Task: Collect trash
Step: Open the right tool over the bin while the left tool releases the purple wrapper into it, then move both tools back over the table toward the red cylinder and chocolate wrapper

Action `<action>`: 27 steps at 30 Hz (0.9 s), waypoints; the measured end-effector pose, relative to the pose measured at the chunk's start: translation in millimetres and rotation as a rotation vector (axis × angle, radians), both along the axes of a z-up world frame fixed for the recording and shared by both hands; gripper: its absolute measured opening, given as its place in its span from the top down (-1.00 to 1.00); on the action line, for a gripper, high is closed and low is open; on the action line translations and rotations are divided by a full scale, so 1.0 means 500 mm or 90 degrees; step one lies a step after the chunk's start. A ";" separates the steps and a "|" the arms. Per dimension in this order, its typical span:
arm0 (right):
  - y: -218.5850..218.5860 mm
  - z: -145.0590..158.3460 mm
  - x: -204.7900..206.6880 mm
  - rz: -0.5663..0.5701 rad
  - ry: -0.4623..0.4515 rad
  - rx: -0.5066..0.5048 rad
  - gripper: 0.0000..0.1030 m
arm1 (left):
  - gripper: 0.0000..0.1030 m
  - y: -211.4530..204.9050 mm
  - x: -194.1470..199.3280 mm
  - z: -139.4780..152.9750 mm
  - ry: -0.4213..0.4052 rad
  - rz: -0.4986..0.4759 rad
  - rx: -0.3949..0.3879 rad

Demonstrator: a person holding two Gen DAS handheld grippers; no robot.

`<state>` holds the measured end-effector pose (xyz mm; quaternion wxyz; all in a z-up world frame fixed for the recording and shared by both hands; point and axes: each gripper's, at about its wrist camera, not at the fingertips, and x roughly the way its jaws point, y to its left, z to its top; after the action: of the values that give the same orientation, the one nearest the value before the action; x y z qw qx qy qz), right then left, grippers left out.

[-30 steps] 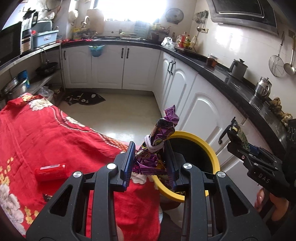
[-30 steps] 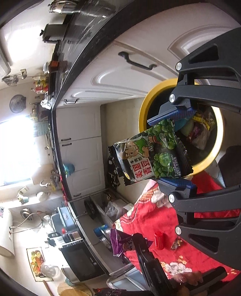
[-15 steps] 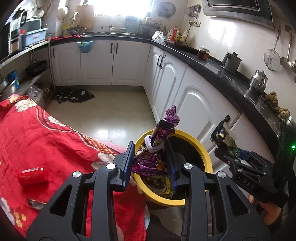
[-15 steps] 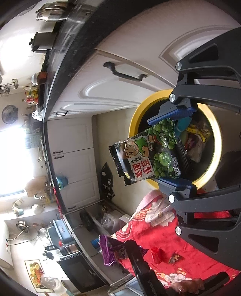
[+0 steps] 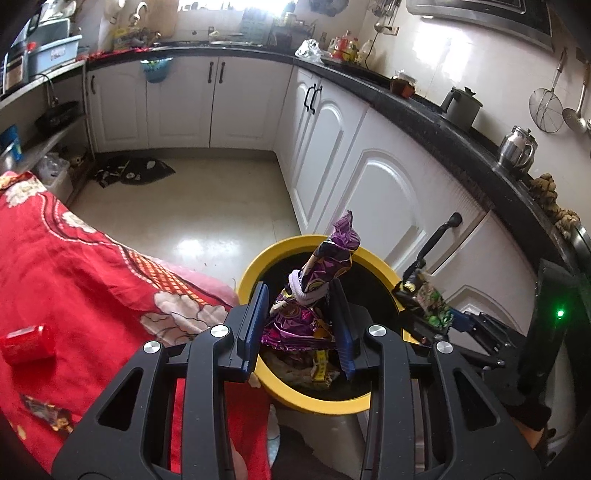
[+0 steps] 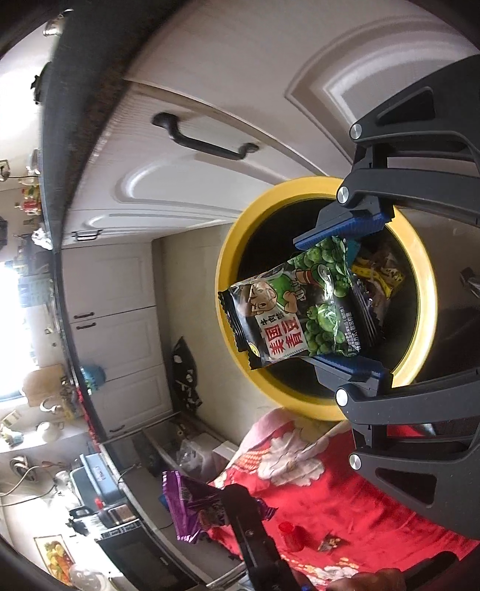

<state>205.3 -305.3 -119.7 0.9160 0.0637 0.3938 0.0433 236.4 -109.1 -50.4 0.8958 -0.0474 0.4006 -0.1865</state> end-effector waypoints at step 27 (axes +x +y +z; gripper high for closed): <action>0.000 -0.013 0.005 -0.033 -0.003 -0.028 -0.55 | -0.79 0.028 0.022 -0.033 0.018 0.049 -0.013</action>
<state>207.8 -305.5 -126.4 0.9188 0.0536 0.3909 0.0109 247.2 -95.2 -67.1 0.8961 -0.0742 0.4090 -0.1554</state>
